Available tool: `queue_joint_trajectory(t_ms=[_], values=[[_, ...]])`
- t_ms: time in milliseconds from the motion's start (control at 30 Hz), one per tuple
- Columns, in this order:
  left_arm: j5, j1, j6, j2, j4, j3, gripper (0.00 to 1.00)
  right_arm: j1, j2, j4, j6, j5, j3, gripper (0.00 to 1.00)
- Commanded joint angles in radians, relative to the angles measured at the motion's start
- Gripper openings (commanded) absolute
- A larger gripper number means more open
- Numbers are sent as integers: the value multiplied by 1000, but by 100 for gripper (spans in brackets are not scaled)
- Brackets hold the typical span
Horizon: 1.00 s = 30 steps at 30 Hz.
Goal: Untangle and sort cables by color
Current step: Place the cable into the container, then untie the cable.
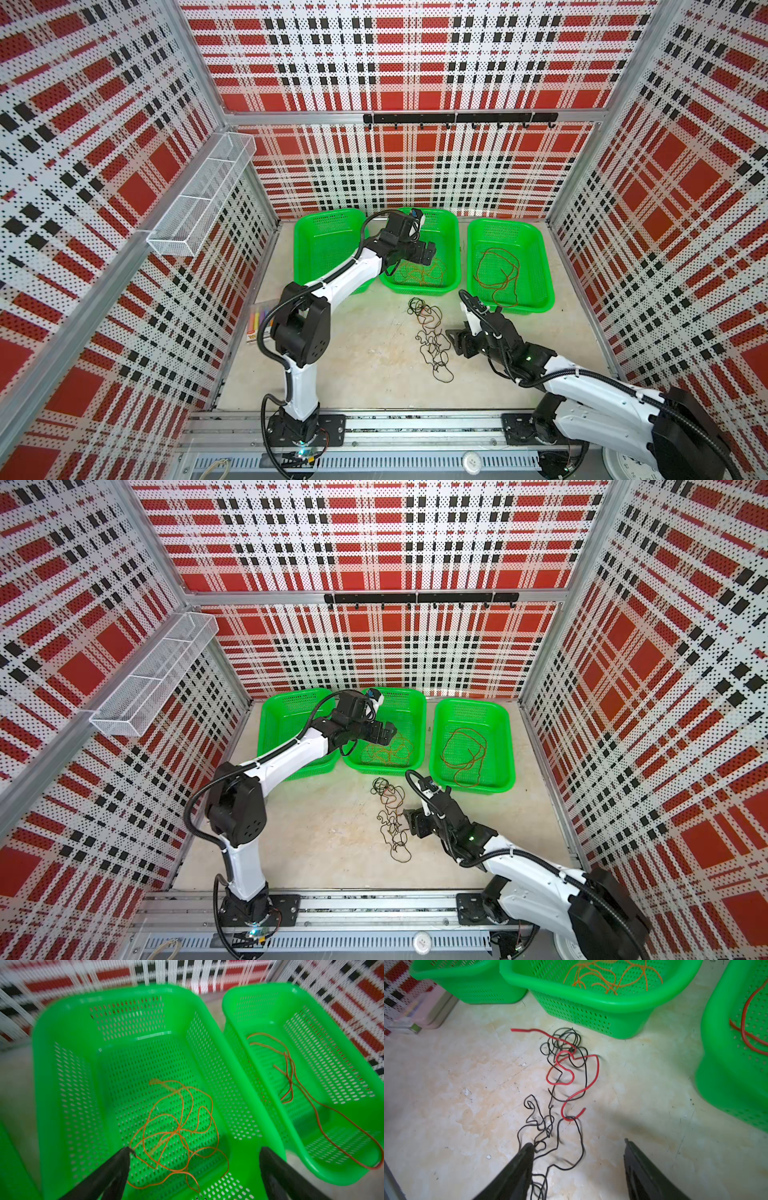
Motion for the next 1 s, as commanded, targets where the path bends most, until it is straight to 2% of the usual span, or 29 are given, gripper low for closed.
queue_joint_trajectory(t_ms=[0,233,367,467,600,667,967], values=[[-123,-35,67,-156,224,-113,98,22,45,-38,20,1,27,70],[-214,-38,88,-389,458,-435,98,139,100,-108,93,11,58,69],[-232,-46,110,-503,522,-577,98,212,132,-138,128,41,68,69],[-226,-47,112,-581,552,-658,98,225,151,-154,138,70,68,68],[-220,-50,111,-663,552,-729,100,225,146,-173,143,139,71,66],[-219,-57,115,-692,548,-752,97,225,141,-170,137,165,66,64],[-224,-71,125,-749,543,-801,90,225,214,-154,65,128,94,53]])
